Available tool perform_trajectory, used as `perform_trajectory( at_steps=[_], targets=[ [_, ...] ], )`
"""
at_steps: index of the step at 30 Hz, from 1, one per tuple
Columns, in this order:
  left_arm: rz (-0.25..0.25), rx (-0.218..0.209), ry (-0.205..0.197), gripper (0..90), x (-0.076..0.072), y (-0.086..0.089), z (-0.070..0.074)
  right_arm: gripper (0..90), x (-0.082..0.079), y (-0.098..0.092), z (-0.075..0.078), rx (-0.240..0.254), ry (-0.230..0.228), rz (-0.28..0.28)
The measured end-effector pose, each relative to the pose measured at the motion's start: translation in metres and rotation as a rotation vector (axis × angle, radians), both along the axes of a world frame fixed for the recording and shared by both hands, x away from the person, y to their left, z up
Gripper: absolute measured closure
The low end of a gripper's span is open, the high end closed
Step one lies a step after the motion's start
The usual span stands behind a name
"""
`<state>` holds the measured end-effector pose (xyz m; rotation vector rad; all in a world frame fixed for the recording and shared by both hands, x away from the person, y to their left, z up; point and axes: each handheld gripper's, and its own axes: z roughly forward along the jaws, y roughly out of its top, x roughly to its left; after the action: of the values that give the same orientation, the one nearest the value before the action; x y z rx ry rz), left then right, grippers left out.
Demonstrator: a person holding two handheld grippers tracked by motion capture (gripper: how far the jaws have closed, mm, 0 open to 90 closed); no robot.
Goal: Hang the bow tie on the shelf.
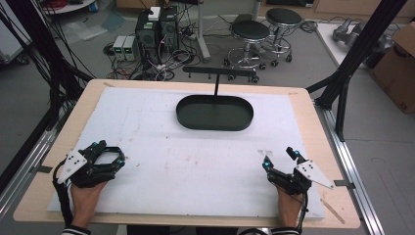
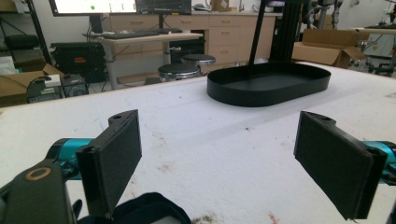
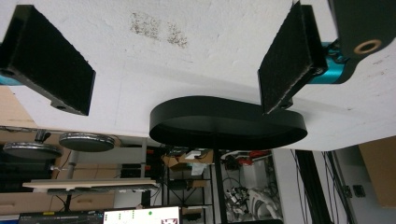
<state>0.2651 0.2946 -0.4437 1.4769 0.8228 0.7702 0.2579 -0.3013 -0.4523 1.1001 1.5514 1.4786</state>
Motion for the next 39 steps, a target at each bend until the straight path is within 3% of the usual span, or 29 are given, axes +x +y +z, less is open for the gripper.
perform_trajectory(
  at_steps=[5, 9, 11, 13, 24, 30, 31, 32, 34, 35, 39],
  targets=[
    [0.02, 0.027, 0.016, 15.4, -0.002, 0.003, 0.009, 10.1, 0.0, 0.0, 0.0, 0.001, 0.002, 0.002],
    [0.031, 0.025, 0.027, 15.4, -0.002, 0.008, 0.013, 10.1, 0.0, 0.0, 0.0, 0.002, 0.002, 0.002],
    [0.036, 0.037, 0.044, 15.4, -0.001, 0.012, 0.017, 10.1, 0.0, 0.0, 0.0, 0.004, 0.003, 0.002],
    [0.045, 0.039, 0.096, 15.3, 0.0, 0.018, 0.024, 10.1, 0.0, 0.0, 0.0, 0.0, 0.002, 0.002],
    [0.072, 0.067, 0.2, 15.2, 0.007, 0.035, 0.038, 10.1, 0.0, 0.0, 0.0, 0.0, 0.001, 0.002],
    [0.098, 0.149, 0.285, 15.5, 0.009, 0.041, 0.046, 10.1, 0.0, 0.0, 0.0, -0.003, -0.001, 0.002],
    [0.098, 0.149, 0.285, 15.5, 0.009, 0.041, 0.046, 10.1, 0.0, 0.0, 0.0, -0.003, -0.001, 0.001],
    [0.101, 0.179, 0.318, 15.5, 0.009, 0.042, 0.048, 10.1, 0.0, 0.0, 0.0, -0.001, 0.001, 0.001],
    [0.104, 0.195, 0.333, 15.5, 0.01, 0.043, 0.05, 10.1, 0.0, 0.0, 0.0, -0.001, 0.0, 0.002],
    [0.103, 0.226, 0.36, 15.5, 0.011, 0.044, 0.052, 10.1, 0.0, 0.001, 0.0, 0.0, 0.004, 0.002],
    [0.097, 0.279, 0.408, 15.5, 0.013, 0.043, 0.054, 10.1, 0.0, 0.0, 0.0, -0.003, -0.001, -0.001]
  ],
)
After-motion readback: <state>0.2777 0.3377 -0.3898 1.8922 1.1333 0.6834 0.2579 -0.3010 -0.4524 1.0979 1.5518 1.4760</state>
